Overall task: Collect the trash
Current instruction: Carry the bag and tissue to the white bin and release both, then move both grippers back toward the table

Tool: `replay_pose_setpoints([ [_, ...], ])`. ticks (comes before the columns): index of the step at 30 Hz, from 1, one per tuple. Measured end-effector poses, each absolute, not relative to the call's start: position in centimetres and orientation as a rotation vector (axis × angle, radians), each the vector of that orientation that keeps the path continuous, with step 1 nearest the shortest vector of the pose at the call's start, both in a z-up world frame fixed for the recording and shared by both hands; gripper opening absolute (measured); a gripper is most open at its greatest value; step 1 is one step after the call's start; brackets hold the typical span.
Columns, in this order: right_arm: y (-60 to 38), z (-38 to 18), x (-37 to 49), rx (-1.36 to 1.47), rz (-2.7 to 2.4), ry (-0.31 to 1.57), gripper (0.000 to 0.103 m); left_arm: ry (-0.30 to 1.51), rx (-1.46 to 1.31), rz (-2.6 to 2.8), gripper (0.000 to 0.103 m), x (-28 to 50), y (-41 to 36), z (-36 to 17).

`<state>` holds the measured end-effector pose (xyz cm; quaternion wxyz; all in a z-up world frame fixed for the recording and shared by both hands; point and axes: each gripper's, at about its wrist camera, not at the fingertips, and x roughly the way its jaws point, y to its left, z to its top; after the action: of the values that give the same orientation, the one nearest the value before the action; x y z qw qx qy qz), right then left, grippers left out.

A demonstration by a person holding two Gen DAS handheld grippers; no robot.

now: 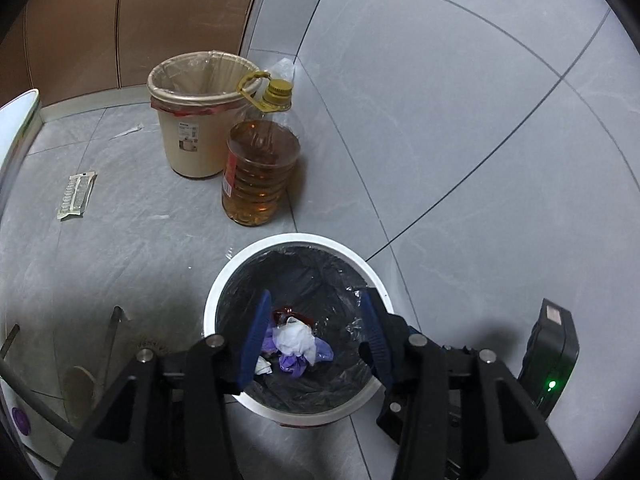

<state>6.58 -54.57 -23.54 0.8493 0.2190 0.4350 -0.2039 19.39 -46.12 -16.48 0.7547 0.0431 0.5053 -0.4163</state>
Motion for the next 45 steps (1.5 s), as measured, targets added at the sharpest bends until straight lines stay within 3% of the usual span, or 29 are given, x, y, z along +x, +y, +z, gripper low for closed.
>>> replay_pose_setpoints([
  [17,-47.7,-12.9,3.0,0.384,-0.371,0.739,0.052,0.688,0.077,-0.733,0.045,12.8,-35.1,-4.4],
  [21,-45.5,-9.7,2.2,0.355,-0.340,0.686,0.058,0.604,0.102,-0.680,0.045,10.7,-32.2,-1.6],
  [30,-40.7,-3.3,-0.2,0.280,-0.279,0.588,0.062,0.478,0.094,-0.588,0.045,6.1,-25.9,3.4],
  [36,-38.0,-0.2,-2.2,0.236,-0.259,0.542,0.068,0.422,0.070,-0.539,0.058,3.2,-22.1,5.3],
  [45,-33.7,3.4,-4.7,0.166,-0.214,0.489,0.073,0.354,0.029,-0.487,0.060,0.1,-16.0,7.2],
])
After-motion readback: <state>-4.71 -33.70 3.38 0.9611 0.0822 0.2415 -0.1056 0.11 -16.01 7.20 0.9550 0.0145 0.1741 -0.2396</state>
